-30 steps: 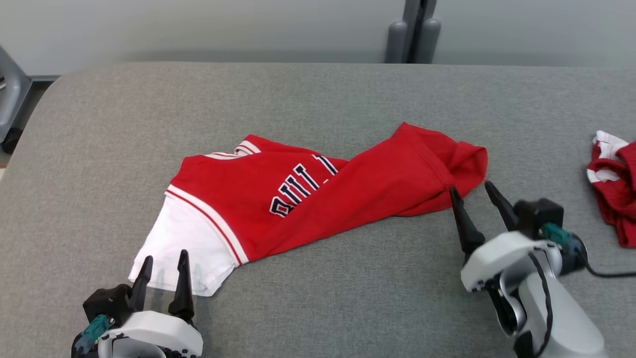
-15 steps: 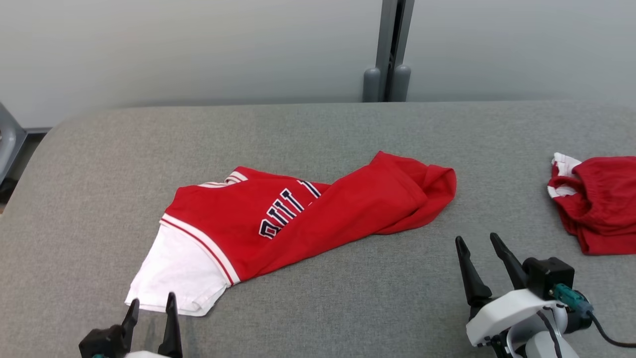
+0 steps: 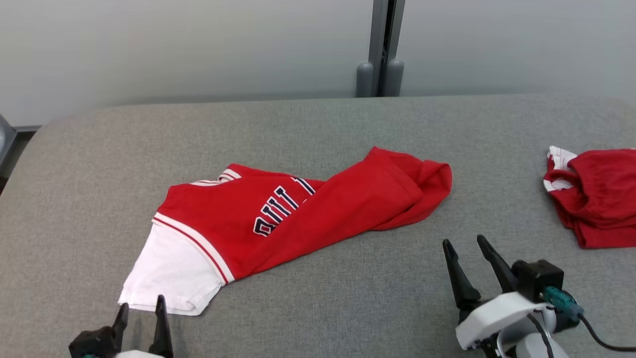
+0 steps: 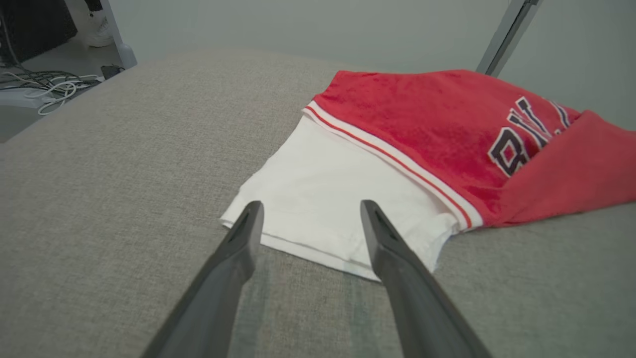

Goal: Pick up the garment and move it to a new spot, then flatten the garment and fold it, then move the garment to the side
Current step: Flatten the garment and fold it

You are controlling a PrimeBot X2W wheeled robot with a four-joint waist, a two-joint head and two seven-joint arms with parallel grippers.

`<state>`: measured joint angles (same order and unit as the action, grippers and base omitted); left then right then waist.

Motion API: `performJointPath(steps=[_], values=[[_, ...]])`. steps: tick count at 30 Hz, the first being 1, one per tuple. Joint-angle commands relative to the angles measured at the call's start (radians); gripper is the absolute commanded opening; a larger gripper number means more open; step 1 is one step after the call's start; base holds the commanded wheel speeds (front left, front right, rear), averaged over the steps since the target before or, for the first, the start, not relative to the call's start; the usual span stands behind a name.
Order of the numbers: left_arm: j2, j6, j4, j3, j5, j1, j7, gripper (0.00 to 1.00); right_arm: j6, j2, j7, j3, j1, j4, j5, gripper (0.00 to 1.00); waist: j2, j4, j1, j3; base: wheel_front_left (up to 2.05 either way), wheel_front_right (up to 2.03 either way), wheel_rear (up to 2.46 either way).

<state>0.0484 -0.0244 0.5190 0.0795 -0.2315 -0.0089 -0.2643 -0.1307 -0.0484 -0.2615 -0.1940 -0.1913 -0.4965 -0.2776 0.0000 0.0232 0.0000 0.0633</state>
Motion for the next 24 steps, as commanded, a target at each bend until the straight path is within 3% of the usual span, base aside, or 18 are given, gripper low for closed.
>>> performJointPath(steps=[1, 11, 19, 20, 21, 22, 24], values=[[0.005, 0.007, 0.009, 0.013, -0.008, -0.033, 0.0, 1.0, 0.0, -0.006, -0.005, -0.003, -0.027, 0.009, 0.003, 1.0, 0.0, 0.005, 0.0, 0.035, 0.0, 0.0, 0.0], [0.005, 0.019, 0.113, 0.105, -0.039, -0.156, 0.0, 1.0, 0.0, -0.005, -0.005, -0.033, -0.111, 0.033, 0.007, 1.0, 0.0, 0.008, 0.0, 0.14, 0.0, 0.0, 0.0], [0.003, -0.014, 0.196, 0.123, -0.056, -0.198, 0.002, 1.0, 0.0, -0.006, -0.005, -0.031, -0.148, 0.041, 0.014, 1.0, 0.0, 0.015, 0.0, 0.182, 0.0, 0.0, 0.0], [0.002, -0.022, 0.214, 0.121, -0.07, -0.203, 0.004, 0.8, 0.0, -0.005, -0.005, -0.031, -0.155, 0.039, 0.016, 1.0, 0.0, 0.017, 0.0, 0.185, 0.0, 0.0, 0.0], [0.002, -0.027, 0.227, 0.119, -0.075, -0.208, 0.006, 0.16, 0.0, -0.005, -0.005, -0.031, -0.159, 0.037, 0.016, 1.0, 0.0, 0.019, 0.0, 0.189, 0.0, 0.0, 0.0], [0.001, -0.037, 0.243, 0.112, -0.083, -0.212, 0.007, 0.0, 0.0, -0.005, -0.005, -0.031, -0.163, 0.035, 0.016, 1.0, 0.0, 0.02, 0.0, 0.192, 0.0, 0.0, 0.0], [-0.005, -0.05, 0.264, 0.097, -0.086, -0.221, 0.008, 0.0, 0.0, -0.006, -0.005, -0.029, -0.175, 0.03, 0.016, 1.0, 0.0, 0.025, 0.0, 0.199, 0.0, 0.0, 0.0]])
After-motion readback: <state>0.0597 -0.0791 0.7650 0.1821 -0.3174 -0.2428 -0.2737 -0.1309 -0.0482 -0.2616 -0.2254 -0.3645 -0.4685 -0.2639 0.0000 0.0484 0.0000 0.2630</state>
